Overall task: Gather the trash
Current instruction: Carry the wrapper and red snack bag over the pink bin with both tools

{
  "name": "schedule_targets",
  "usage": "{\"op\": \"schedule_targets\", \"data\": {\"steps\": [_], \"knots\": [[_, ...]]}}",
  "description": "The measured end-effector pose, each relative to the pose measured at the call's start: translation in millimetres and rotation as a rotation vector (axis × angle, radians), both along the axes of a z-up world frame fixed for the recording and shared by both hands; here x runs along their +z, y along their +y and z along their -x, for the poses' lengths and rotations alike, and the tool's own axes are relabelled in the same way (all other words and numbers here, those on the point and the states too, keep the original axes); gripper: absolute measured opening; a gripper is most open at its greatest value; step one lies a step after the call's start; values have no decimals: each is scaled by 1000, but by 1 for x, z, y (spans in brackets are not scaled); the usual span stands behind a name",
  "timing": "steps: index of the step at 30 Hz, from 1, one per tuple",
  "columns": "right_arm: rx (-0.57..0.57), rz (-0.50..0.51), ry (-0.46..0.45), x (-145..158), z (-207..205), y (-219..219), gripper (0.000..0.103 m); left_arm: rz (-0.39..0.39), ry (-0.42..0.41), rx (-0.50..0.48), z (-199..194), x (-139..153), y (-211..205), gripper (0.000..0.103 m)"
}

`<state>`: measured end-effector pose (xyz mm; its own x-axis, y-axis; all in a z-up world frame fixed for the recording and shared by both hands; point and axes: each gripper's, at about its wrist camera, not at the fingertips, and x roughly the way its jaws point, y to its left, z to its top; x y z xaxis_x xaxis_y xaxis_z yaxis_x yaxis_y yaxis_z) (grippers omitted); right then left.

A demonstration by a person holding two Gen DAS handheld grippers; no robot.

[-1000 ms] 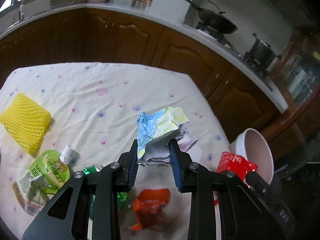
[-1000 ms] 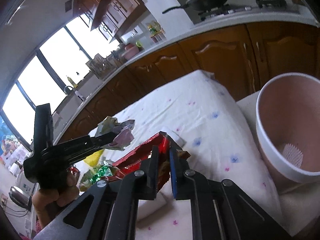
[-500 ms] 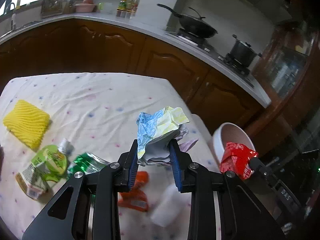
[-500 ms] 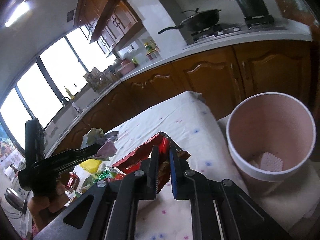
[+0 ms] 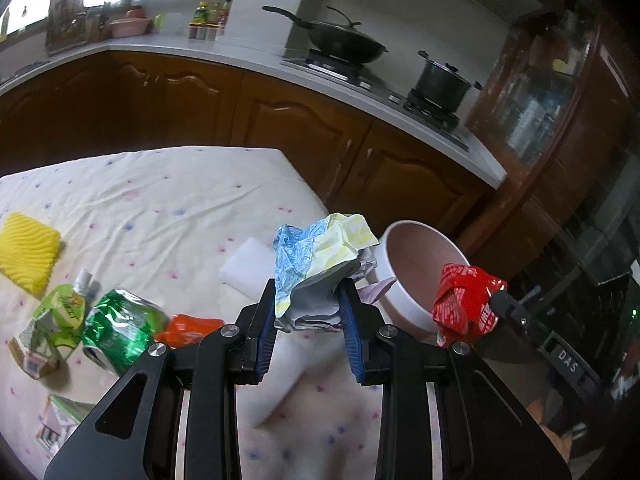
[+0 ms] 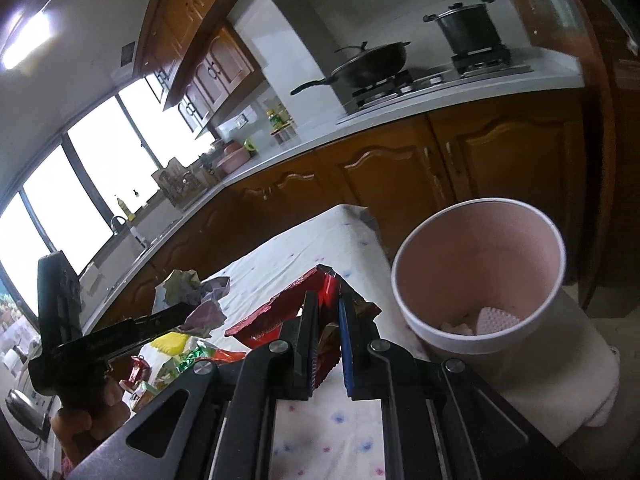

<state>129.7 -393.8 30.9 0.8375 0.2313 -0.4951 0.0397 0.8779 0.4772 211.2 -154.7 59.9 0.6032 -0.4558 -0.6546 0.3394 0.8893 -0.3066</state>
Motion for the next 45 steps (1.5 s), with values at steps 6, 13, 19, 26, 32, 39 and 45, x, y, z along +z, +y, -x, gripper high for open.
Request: {"op": "schedule_targets", "data": {"steps": [6,13,19,26,32,39,45], "knots": [[-31,-1,-9,2,11,-17,10,-8,-9,-40,7,3,-17,28],[-59,-3,-13,1,20,-33,10,-11,-4,-75,11,3,-36,28],[-86,1,-12,0,24,-46,10,-19,2,-109,10,2,-54,28],[-113,-4,-7,-4,22,-63,10,-24,16,-150,5,-3,-74,28],[-142,2,-3,-6,19,-78,10,-34,16,-187,-2,-6,-99,28],[-180,45,1,-8,10,-94,10,-62,29,-238,-16,-13,-135,28],[-202,59,29,-17,-4,-109,10,-95,48,-272,-31,-24,-166,28]]}}
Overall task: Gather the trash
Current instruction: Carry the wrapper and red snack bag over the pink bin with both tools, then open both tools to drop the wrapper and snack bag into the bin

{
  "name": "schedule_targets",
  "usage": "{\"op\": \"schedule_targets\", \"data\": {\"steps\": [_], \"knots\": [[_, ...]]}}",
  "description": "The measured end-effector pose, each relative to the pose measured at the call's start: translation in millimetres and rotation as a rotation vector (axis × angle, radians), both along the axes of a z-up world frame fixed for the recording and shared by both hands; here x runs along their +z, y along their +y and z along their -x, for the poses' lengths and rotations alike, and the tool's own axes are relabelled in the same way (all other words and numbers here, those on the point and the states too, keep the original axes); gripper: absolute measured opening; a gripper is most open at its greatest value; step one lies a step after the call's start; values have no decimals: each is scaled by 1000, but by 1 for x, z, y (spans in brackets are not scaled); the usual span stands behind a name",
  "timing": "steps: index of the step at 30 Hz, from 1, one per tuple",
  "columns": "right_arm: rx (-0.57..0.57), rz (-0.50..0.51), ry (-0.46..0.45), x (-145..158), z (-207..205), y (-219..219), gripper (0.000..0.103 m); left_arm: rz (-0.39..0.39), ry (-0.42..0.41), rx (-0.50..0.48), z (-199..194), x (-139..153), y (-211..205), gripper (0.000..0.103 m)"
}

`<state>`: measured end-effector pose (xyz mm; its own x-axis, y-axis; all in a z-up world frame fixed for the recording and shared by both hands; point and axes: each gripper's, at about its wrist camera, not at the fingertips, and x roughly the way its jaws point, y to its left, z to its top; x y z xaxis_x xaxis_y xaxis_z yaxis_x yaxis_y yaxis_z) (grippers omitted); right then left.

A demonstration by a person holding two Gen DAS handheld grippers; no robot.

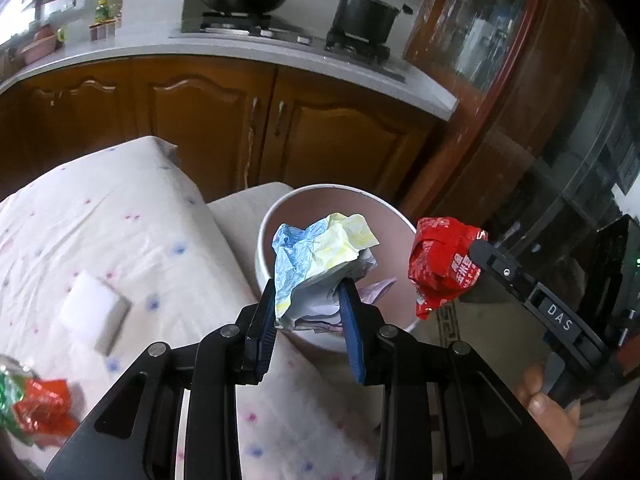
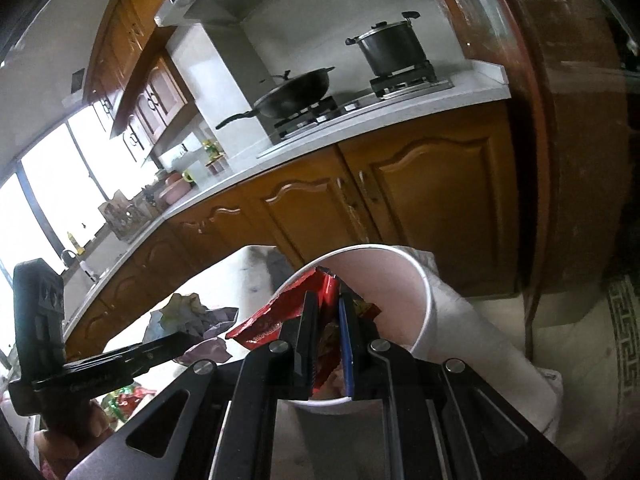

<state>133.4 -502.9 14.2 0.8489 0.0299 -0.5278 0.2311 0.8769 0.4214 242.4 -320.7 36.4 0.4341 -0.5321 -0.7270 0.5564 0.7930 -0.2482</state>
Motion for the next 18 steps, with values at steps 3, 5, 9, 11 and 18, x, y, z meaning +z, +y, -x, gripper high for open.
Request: {"op": "schedule_targets", "data": {"steps": [3,5,9,11,18], "knots": [[-4,1,19,-5,-8,-6,10,-22,17,-10,-9,-8,-15,28],[-5,6,32,-8,-13,-9,10,-42,30,-12,-17,-15,-23,28],[-3,11,64,-16,-23,-14,10,-72,60,-24,-28,-29,-34,28],[0,10,74,-20,-26,-16,10,-83,76,-29,-31,-34,-38,29],[1,-34,95,-30,-33,-25,26,-90,81,-29,-35,-38,-43,45]]}}
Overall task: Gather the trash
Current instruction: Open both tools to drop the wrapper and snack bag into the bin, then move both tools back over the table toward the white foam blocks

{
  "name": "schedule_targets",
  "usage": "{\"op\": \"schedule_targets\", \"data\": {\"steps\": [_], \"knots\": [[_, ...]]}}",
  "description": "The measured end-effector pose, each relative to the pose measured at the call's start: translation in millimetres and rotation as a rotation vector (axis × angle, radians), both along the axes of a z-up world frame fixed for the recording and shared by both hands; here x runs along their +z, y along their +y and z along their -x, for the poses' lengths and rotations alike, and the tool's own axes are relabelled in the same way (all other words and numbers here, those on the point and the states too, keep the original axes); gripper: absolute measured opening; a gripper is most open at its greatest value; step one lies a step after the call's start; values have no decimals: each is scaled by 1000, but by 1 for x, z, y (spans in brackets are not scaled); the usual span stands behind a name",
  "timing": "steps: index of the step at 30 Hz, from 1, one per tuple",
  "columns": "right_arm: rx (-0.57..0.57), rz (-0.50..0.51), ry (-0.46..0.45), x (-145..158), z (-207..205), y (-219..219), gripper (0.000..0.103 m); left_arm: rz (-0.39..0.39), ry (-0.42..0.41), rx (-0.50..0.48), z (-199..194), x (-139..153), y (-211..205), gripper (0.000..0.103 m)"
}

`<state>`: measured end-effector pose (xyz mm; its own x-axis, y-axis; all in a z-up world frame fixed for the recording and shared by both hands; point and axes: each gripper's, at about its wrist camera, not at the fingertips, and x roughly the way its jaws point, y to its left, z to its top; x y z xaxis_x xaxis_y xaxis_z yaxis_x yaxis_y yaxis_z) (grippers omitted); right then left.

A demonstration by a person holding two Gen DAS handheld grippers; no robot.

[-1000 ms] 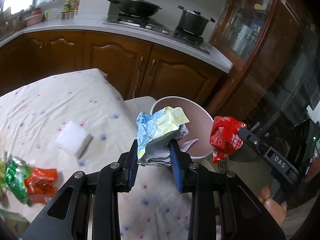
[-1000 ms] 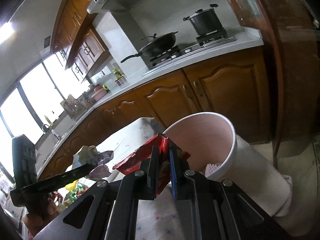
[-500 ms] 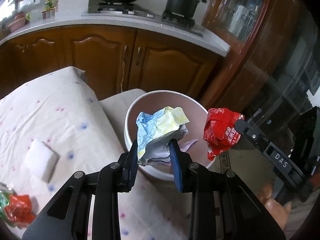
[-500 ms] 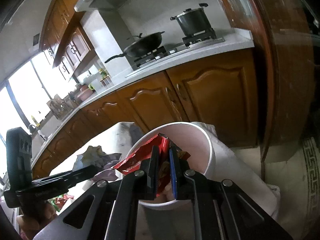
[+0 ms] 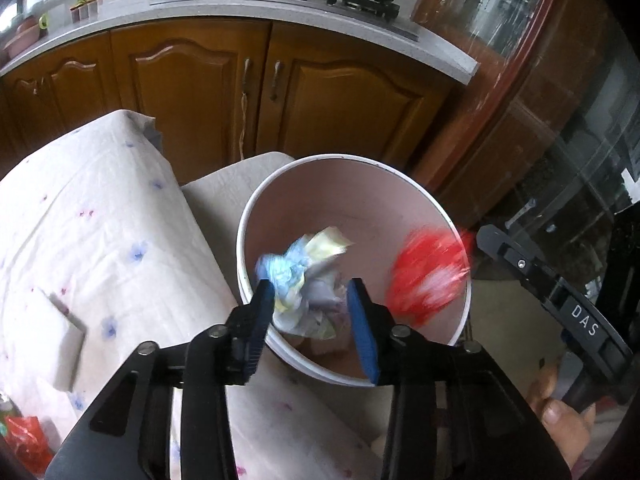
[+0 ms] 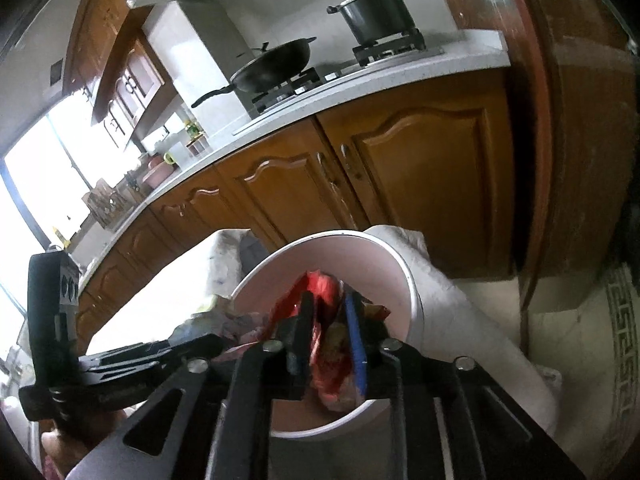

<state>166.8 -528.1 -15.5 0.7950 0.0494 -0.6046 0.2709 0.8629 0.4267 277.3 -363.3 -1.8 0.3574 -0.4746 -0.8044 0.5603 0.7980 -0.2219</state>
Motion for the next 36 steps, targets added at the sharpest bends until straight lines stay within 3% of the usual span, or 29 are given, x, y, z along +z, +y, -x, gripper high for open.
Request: {"op": "schedule_targets", "data": {"steps": [1,3,6,9,11,12,13,16,36], "knots": [[-4,-2,0,0,0,-2,31,0,-5,-1,1,0,0,50],[-5,-13,-3,-1,0,-3,38,2,-16,-2,2,2,0,50],[-4,-16,-8,0,1,-3,39,8,-20,0,3,3,1,51],[-8,-20,-15,2,3,-3,48,18,-26,11,5,7,7,55],[-13,-24,-23,4,5,-4,62,24,-31,21,6,10,12,60],[-16,-29,-28,5,7,-4,78,27,-32,25,7,11,13,62],[-18,-34,-34,5,8,-4,88,31,-37,34,8,13,17,67],[-19,-34,-46,8,11,-2,89,33,-52,56,12,16,28,74],[25,-47,-93,28,38,39,89,92,-111,144,59,43,110,74]]}}
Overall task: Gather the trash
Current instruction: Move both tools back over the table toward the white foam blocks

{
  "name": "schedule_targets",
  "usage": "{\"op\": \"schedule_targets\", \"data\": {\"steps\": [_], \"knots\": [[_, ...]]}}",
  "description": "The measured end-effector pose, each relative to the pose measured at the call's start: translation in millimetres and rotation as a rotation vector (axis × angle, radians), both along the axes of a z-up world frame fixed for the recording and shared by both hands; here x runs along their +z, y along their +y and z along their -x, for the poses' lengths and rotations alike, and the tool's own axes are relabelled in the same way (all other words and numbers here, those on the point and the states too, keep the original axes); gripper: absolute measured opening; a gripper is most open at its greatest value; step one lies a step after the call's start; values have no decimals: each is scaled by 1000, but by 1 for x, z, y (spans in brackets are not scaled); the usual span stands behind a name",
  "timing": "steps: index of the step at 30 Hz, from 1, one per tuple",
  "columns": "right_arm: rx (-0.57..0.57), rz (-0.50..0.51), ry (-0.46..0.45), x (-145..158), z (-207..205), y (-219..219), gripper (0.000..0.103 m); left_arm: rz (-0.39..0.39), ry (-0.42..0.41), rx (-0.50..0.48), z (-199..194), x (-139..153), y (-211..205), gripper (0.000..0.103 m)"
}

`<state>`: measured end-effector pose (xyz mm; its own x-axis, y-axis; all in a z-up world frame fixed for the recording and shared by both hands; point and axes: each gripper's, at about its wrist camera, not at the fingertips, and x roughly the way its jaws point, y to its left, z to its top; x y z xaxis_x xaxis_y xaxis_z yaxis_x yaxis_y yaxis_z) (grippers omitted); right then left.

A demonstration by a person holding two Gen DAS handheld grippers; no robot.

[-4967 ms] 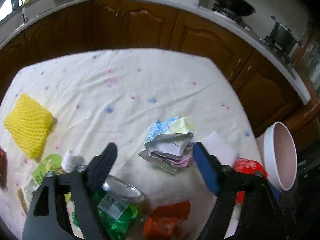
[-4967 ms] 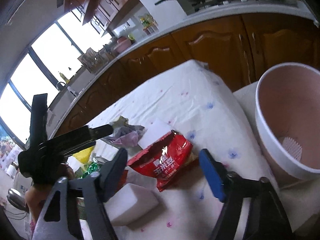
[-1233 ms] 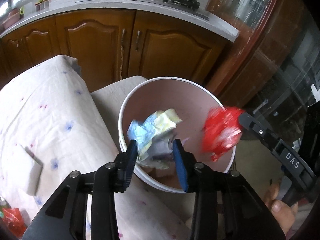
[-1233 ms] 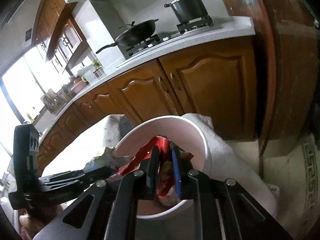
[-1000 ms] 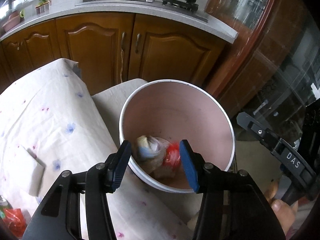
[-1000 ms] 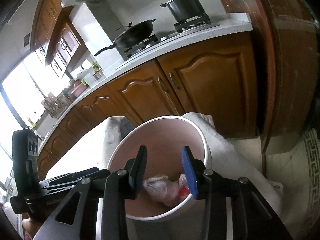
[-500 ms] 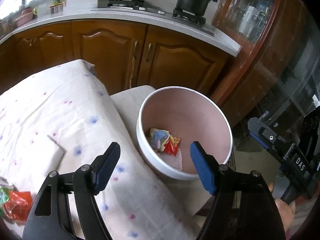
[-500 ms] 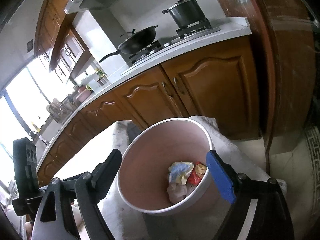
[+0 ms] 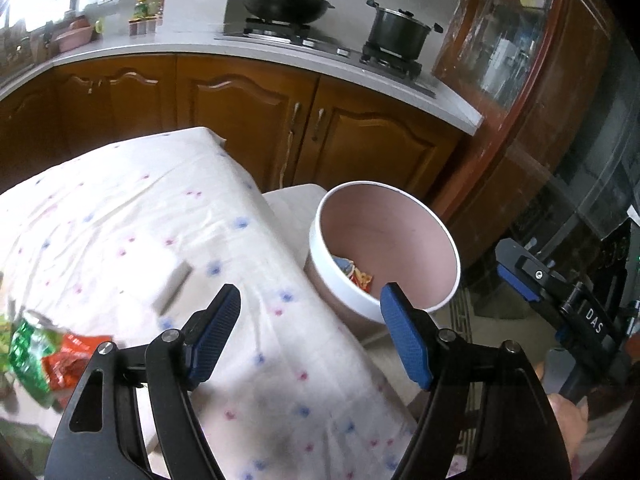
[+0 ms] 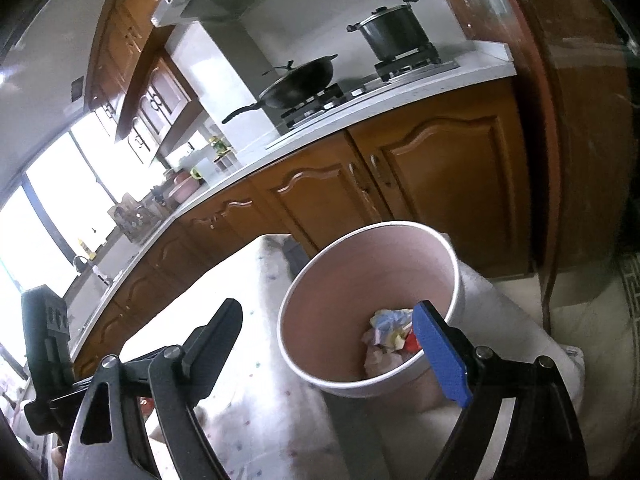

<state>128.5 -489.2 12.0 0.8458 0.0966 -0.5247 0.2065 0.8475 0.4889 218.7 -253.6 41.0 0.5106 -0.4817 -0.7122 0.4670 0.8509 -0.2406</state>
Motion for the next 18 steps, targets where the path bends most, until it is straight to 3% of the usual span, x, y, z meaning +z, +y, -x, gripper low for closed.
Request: {"op": "schedule_targets", "data": {"steps": [18], "knots": [[114,10,-10,8,7,73,88,28,-37,120,30,9,89,74]]}}
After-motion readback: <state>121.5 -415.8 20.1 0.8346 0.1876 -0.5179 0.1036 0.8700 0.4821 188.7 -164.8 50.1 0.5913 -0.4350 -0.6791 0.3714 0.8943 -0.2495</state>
